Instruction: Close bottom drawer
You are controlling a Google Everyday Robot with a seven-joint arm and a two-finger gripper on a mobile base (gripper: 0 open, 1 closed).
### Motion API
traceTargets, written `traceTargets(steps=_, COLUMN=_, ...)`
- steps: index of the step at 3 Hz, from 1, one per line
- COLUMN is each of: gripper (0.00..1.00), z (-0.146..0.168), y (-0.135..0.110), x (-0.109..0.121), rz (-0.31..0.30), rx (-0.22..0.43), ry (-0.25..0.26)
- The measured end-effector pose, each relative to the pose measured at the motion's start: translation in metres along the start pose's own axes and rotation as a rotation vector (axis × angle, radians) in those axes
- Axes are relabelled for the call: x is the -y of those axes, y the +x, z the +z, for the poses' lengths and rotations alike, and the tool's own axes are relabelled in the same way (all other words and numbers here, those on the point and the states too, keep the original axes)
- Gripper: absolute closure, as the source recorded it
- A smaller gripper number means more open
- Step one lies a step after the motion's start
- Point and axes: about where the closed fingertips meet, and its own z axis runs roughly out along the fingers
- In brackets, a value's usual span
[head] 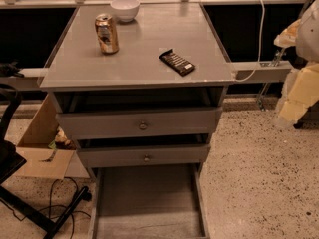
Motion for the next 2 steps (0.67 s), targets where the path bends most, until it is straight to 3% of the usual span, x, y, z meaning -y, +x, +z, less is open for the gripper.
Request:
traceTargets(steps=1, gripper=0.0, z=-0.001, y=-0.001, x=0.0, rz=0.0, rx=0.001, ry=0.005)
traceTargets(steps=2, gripper=0.0, z=0.025, y=0.007, x=-0.015, rz=0.023, rx=-0.003, ry=-0.014)
